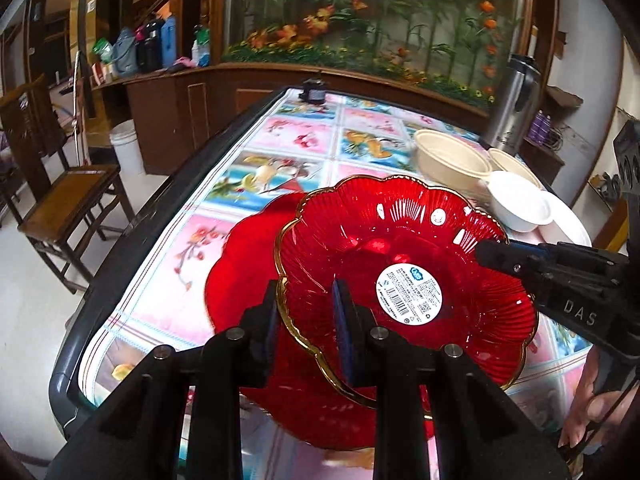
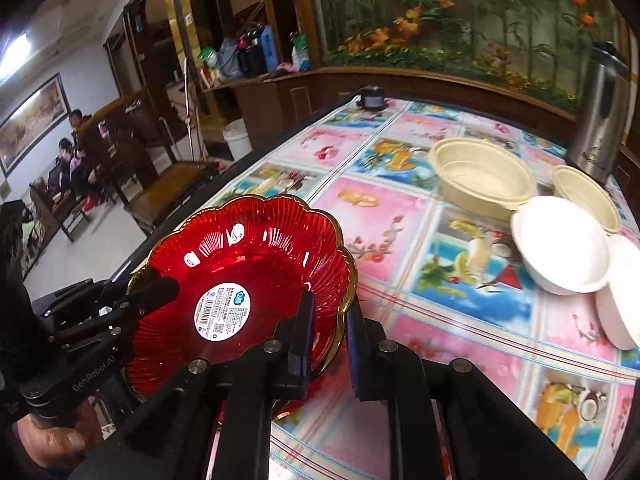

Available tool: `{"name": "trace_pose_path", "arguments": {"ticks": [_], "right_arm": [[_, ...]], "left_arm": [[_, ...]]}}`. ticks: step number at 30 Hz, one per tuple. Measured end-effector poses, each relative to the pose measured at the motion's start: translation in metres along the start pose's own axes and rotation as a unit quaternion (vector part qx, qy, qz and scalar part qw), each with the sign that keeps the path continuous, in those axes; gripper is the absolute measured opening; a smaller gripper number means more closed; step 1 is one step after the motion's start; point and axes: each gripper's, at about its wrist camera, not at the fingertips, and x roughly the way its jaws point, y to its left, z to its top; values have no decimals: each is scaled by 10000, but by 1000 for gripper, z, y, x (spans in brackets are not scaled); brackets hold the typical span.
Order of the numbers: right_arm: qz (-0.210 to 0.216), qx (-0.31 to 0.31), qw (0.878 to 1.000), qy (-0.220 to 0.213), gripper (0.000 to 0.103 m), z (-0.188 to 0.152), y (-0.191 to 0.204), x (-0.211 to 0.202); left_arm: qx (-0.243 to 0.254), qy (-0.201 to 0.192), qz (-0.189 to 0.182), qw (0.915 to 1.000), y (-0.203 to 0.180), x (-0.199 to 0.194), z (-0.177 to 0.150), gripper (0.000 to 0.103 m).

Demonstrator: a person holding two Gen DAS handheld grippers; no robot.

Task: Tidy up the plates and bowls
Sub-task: 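Lower the small red plate onto the large red plate and open the left gripper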

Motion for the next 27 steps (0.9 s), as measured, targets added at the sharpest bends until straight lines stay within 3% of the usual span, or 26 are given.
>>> {"name": "trace_pose_path", "arguments": {"ticks": [14, 18, 24, 25, 27], "right_arm": [[-231, -434, 9979, 433, 18, -3, 19, 37], [-299, -627, 9959, 584, 19, -2, 25, 46], [-293, -734, 9937, 793, 21, 4, 27, 54], [-263, -753, 9932, 854, 26, 5, 27, 56], [-224, -767, 9927, 900, 26, 5, 28, 56]], "left_arm": [[178, 334, 391, 9985, 3, 18, -7, 23], [486, 505, 620, 9956, -4, 24, -5, 35], [744, 763, 753, 9914, -7, 31, -2, 42], [762, 774, 759, 9912, -8, 31, -3, 45], [842, 832, 688, 9906, -11, 32, -4, 60]]}}
